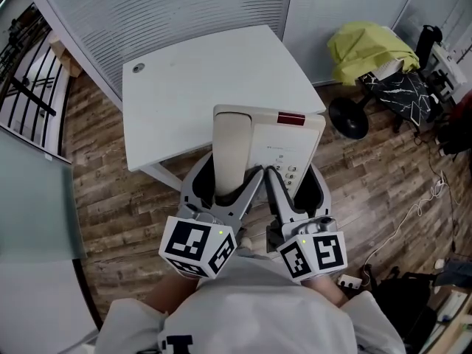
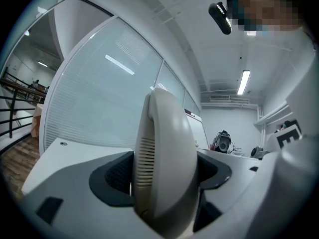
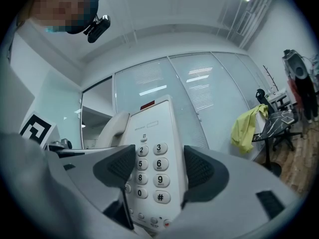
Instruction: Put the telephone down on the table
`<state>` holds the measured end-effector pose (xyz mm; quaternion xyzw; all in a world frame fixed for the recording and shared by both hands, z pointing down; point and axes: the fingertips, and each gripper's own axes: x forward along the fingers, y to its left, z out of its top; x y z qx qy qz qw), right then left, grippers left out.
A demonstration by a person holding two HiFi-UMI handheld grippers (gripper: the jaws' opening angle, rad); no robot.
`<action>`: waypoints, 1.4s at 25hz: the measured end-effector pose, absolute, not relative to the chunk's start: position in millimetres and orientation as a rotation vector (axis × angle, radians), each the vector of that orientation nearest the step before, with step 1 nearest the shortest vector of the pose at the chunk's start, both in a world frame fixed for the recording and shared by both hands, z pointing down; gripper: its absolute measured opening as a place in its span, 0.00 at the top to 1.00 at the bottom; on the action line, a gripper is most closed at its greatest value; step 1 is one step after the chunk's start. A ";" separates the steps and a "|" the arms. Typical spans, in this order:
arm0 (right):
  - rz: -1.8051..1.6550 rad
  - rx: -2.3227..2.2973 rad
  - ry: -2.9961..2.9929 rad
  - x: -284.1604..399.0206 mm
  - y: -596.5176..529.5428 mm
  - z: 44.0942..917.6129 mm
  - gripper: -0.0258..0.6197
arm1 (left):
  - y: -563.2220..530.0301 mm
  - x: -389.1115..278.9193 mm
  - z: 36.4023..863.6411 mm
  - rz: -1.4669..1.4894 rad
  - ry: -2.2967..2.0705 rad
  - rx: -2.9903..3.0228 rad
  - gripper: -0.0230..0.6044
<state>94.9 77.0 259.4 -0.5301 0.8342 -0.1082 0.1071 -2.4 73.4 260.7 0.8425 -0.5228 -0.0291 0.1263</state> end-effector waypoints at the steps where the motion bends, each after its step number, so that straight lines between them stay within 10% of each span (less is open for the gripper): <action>1: -0.319 -1.558 2.459 96.3 76.9 260.1 0.47 | 73.4 -0.9 261.3 -0.085 -1.525 2.451 0.40; 35: -0.312 -1.633 2.409 86.0 -122.2 268.7 0.46 | -131.4 -10.9 270.5 -0.084 -1.450 2.498 0.40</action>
